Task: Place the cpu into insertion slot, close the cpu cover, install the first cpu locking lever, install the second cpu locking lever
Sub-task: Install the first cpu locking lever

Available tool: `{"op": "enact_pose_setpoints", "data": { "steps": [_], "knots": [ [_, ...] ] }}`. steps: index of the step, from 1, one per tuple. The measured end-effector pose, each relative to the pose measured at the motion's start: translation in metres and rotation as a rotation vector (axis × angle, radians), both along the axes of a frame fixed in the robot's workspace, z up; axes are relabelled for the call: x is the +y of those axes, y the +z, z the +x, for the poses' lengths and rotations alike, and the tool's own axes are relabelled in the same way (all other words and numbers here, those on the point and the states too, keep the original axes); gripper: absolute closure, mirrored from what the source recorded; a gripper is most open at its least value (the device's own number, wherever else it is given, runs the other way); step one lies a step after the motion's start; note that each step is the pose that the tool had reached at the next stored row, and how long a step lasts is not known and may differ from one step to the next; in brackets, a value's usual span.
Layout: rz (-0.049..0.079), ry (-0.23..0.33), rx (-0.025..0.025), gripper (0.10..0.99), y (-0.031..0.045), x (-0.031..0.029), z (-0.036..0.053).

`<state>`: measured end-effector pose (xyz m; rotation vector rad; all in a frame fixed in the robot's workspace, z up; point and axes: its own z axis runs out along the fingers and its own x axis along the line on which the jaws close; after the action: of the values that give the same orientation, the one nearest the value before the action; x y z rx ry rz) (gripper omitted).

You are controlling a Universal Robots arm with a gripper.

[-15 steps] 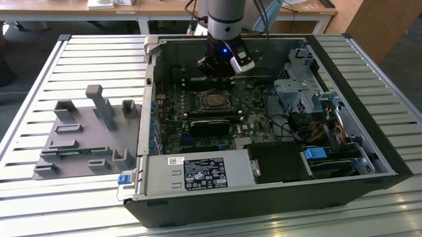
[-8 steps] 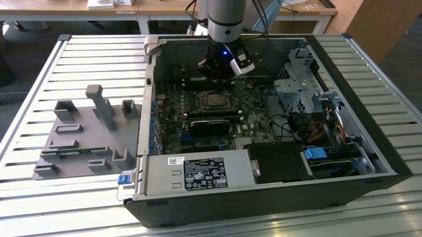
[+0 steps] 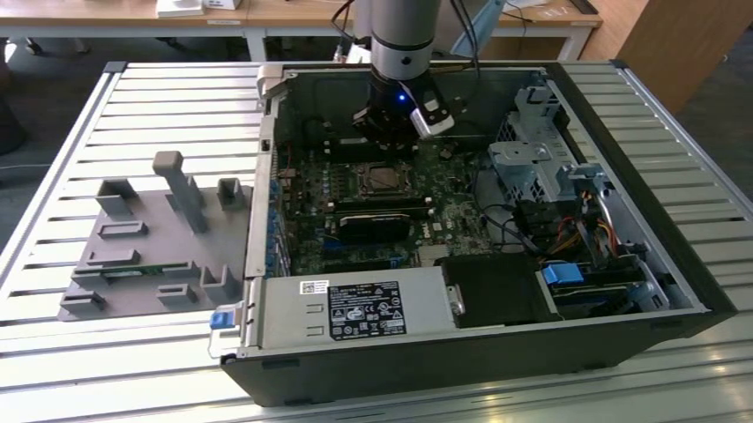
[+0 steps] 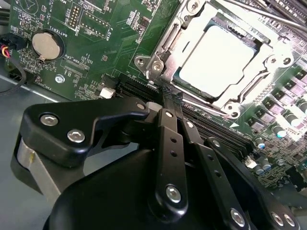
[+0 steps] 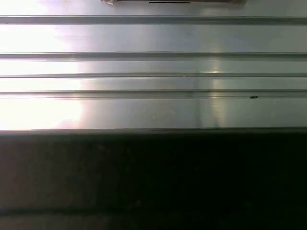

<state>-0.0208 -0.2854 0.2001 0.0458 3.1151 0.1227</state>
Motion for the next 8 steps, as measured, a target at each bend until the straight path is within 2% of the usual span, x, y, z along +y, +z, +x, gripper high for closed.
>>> {"op": "enact_pose_setpoints", "data": {
  "steps": [8],
  "knots": [
    [0.0,0.0,-0.0001,0.98,0.0005,0.0,0.0006]
  ]
}}
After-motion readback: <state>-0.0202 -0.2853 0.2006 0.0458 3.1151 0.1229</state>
